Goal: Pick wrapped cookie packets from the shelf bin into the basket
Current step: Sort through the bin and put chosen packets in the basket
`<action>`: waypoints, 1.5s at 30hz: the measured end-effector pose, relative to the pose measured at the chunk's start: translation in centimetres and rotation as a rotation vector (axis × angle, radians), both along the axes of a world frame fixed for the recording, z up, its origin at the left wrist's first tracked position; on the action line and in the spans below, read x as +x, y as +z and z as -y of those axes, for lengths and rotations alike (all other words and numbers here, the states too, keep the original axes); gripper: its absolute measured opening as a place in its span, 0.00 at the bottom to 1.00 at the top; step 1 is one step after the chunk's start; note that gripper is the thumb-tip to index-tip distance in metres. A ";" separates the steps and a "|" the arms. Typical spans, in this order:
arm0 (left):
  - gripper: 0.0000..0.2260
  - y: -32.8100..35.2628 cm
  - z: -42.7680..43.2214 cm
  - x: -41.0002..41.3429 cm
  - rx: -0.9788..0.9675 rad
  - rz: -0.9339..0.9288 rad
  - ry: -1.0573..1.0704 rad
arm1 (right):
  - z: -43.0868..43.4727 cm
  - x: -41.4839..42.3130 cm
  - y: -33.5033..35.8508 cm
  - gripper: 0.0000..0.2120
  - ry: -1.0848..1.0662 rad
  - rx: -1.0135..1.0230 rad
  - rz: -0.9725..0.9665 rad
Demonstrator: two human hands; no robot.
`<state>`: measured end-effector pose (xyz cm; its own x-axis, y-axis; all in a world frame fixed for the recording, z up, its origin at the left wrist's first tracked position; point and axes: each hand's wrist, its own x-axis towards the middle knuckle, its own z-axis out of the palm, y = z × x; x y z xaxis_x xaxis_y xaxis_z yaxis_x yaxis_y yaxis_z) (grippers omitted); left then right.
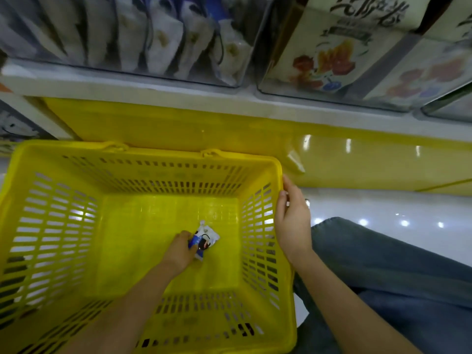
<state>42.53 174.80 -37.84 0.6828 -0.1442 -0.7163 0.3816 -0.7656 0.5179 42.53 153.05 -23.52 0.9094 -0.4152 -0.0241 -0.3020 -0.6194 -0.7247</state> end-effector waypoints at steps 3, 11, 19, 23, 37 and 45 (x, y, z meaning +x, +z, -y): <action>0.20 3.0 -1.0 0.8 -0.010 0.046 -0.086 | -0.2 -0.1 0.5 0.17 -0.002 0.019 0.033; 0.18 17.4 -5.0 4.9 0.152 0.638 -0.428 | -1.3 0.4 3.0 0.16 0.165 -0.185 0.011; 0.20 32.9 -9.6 7.9 0.116 1.125 -0.338 | -7.5 4.6 15.6 0.17 0.513 -0.254 0.338; 0.21 36.5 -11.4 9.7 0.116 1.258 -0.292 | -11.3 8.6 21.4 0.14 0.623 -0.285 0.495; 0.21 35.1 -13.8 13.0 0.134 1.323 -0.338 | -22.0 26.6 24.3 0.17 0.636 -0.396 0.048; 0.19 35.0 -13.8 13.0 0.102 1.359 -0.334 | -23.3 29.2 24.5 0.13 0.643 -0.575 -0.119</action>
